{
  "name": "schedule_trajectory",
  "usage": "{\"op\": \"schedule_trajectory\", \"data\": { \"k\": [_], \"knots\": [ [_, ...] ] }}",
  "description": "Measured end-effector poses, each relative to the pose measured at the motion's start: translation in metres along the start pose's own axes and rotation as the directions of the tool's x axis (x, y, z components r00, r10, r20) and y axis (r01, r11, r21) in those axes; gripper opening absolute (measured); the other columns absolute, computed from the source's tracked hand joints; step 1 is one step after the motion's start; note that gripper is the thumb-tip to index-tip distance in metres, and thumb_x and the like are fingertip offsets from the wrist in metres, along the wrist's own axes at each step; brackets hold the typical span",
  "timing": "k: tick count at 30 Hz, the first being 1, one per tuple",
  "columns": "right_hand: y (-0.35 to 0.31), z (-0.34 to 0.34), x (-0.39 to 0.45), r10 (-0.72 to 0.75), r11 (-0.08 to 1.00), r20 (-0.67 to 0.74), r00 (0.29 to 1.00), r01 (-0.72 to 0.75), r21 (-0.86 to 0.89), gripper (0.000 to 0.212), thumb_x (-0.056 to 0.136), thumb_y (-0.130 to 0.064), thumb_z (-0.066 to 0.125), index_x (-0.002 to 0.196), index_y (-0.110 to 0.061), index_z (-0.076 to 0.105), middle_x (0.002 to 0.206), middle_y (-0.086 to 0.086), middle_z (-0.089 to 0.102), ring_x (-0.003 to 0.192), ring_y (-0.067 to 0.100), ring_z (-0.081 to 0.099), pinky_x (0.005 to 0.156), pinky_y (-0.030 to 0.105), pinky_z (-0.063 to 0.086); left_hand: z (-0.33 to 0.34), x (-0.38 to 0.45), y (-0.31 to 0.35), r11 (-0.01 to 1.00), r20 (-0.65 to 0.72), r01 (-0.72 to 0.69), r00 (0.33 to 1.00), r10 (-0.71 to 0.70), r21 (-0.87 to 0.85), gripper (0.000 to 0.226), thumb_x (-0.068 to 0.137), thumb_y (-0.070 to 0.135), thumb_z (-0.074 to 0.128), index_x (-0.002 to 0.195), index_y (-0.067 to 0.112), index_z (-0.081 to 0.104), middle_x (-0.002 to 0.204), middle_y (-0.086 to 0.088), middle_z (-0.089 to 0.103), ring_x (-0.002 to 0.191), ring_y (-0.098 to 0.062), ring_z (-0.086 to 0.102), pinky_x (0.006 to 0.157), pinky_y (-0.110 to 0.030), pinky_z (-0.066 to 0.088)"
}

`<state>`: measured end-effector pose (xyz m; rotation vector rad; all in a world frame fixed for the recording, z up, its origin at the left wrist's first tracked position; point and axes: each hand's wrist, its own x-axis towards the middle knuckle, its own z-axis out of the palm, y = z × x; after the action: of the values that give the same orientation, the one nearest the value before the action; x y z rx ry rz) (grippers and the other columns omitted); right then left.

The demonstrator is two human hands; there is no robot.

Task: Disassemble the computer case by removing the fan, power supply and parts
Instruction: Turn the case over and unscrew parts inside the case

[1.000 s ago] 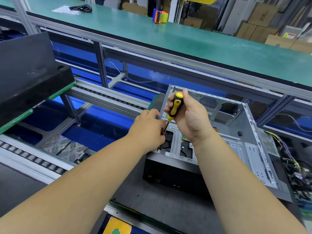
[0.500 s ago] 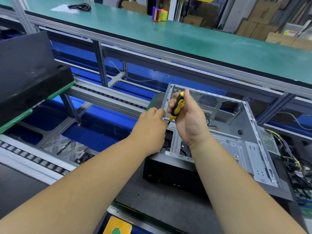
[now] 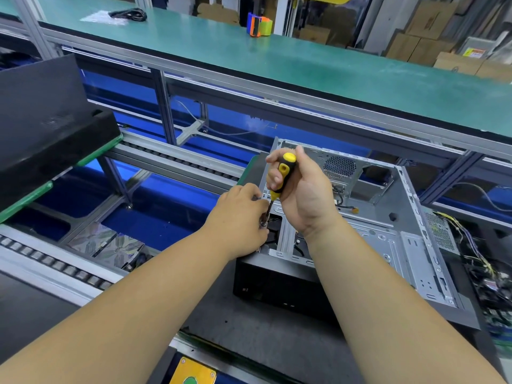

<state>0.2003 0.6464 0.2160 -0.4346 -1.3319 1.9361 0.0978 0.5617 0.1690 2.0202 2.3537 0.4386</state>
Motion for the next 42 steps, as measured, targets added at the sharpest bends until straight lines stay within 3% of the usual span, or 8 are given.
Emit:
{"op": "schedule_trajectory", "data": {
  "k": [2, 7, 16, 22, 29, 33, 37, 42],
  "knots": [
    [0.000, 0.000, 0.000, 0.009, 1.000, 0.003, 1.000, -0.009, 0.009, 0.047, 0.102, -0.048, 0.031, 0.089, -0.011, 0.056, 0.061, 0.001, 0.044, 0.055, 0.013, 0.040, 0.056, 0.022, 0.041, -0.001, 0.000, 0.000, 1.000, -0.002, 0.005, 1.000, -0.005, -0.012, 0.041, 0.082, 0.043, 0.063, 0.117, 0.023, 0.063, 0.131, 0.005, 0.041, 0.121, -0.021, 0.037, 0.100, -0.039, 0.036],
    [0.001, -0.002, 0.001, -0.036, 0.999, -0.009, 0.999, 0.036, -0.041, 0.027, 0.104, -0.031, 0.040, 0.084, -0.013, 0.048, 0.070, 0.002, 0.053, 0.060, 0.016, 0.046, 0.060, 0.024, 0.043, -0.002, 0.001, -0.001, 0.998, -0.005, 0.024, 1.000, -0.024, -0.060, 0.037, 0.081, 0.043, 0.065, 0.113, 0.023, 0.066, 0.132, 0.006, 0.042, 0.122, -0.020, 0.037, 0.101, -0.039, 0.038],
    [-0.003, -0.003, 0.006, 0.020, 0.998, -0.020, 1.000, -0.021, -0.055, 0.042, 0.106, -0.031, 0.036, 0.088, -0.007, 0.064, 0.073, 0.002, 0.057, 0.069, 0.018, 0.050, 0.069, 0.027, 0.047, -0.003, 0.002, 0.000, 0.993, -0.013, 0.062, 0.998, -0.064, -0.096, 0.033, 0.078, 0.037, 0.068, 0.108, 0.024, 0.069, 0.129, 0.009, 0.044, 0.118, -0.019, 0.039, 0.097, -0.038, 0.041],
    [0.004, 0.003, 0.009, 0.036, 0.999, -0.043, 0.998, -0.035, 0.026, 0.050, 0.108, -0.038, 0.025, 0.088, -0.008, 0.061, 0.052, 0.002, 0.041, 0.053, 0.016, 0.035, 0.058, 0.028, 0.034, -0.001, 0.002, -0.001, 0.990, -0.006, 0.081, 0.997, -0.082, -0.113, 0.031, 0.079, 0.038, 0.067, 0.108, 0.027, 0.068, 0.127, 0.009, 0.044, 0.118, -0.018, 0.039, 0.098, -0.040, 0.041],
    [0.001, -0.002, 0.008, 0.043, 0.995, 0.022, 0.999, -0.045, 0.089, 0.068, 0.103, -0.055, 0.014, 0.086, -0.006, 0.057, 0.054, 0.004, 0.037, 0.053, 0.018, 0.033, 0.053, 0.029, 0.034, -0.001, 0.005, 0.008, 1.000, -0.063, 0.026, 0.998, -0.024, 0.017, 0.028, 0.085, 0.032, 0.061, 0.110, 0.019, 0.067, 0.128, 0.002, 0.045, 0.117, -0.022, 0.039, 0.097, -0.038, 0.036],
    [-0.002, -0.008, 0.006, 0.028, 0.999, -0.035, 0.999, -0.027, 0.036, 0.046, 0.100, -0.049, 0.039, 0.087, -0.010, 0.061, 0.067, 0.003, 0.049, 0.060, 0.014, 0.045, 0.061, 0.027, 0.040, -0.001, 0.008, 0.012, 0.995, -0.062, -0.008, 0.998, 0.014, 0.099, 0.031, 0.085, 0.029, 0.059, 0.113, 0.017, 0.066, 0.128, 0.001, 0.044, 0.116, -0.023, 0.040, 0.099, -0.037, 0.034],
    [-0.002, -0.011, 0.003, -0.069, 0.963, -0.210, 0.975, 0.010, -0.269, 0.023, 0.099, -0.035, 0.055, 0.094, -0.014, 0.060, 0.079, 0.000, 0.054, 0.073, 0.015, 0.049, 0.071, 0.032, 0.043, 0.001, 0.009, 0.014, 0.994, -0.057, -0.001, 0.998, 0.008, 0.110, 0.033, 0.086, 0.030, 0.058, 0.115, 0.018, 0.065, 0.128, 0.003, 0.044, 0.117, -0.021, 0.042, 0.099, -0.037, 0.034],
    [-0.005, -0.006, 0.000, -0.110, 0.969, -0.198, 0.974, 0.061, -0.241, 0.013, 0.099, -0.022, 0.058, 0.091, -0.011, 0.057, 0.075, 0.000, 0.061, 0.071, 0.016, 0.058, 0.067, 0.030, 0.047, 0.002, 0.005, 0.007, 0.998, -0.027, 0.006, 1.000, -0.004, 0.058, 0.036, 0.085, 0.038, 0.061, 0.116, 0.019, 0.062, 0.127, 0.004, 0.043, 0.117, -0.021, 0.040, 0.100, -0.037, 0.034]
  ]
}}
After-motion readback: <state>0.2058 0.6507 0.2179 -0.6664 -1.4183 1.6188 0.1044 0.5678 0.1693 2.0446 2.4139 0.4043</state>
